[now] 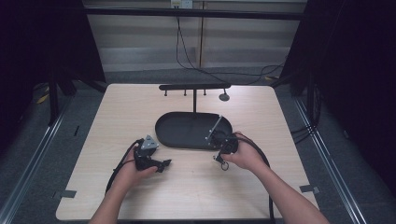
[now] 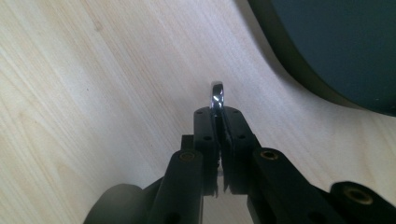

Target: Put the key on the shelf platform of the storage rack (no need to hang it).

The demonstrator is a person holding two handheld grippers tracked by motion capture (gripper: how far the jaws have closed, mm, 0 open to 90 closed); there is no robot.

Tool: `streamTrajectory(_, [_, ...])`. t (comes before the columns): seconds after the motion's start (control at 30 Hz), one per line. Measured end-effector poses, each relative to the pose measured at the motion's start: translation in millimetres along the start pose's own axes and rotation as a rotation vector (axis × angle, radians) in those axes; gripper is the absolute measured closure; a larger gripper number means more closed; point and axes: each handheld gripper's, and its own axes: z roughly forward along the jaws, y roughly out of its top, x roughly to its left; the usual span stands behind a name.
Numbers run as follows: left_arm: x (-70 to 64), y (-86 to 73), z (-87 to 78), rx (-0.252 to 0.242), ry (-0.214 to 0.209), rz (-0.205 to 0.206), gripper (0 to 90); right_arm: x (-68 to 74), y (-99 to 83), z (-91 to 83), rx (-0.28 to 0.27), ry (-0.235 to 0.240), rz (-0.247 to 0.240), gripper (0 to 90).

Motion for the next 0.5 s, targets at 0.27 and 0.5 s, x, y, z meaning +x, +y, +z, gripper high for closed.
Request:
streamTrajectory(0.27, [0.0, 0.0, 0.0, 0.000, 0.000, 0.000, 16.5, -5.7, 7.1, -20.9, -0.029, 0.000, 0.000, 86.0])
streamTrajectory(0.5, [0.0, 0.0, 0.0, 0.000, -0.001, 0.001, 16.4, -11.9, 12.2, -30.9, -0.039, -0.011, 0.013, 86.0])
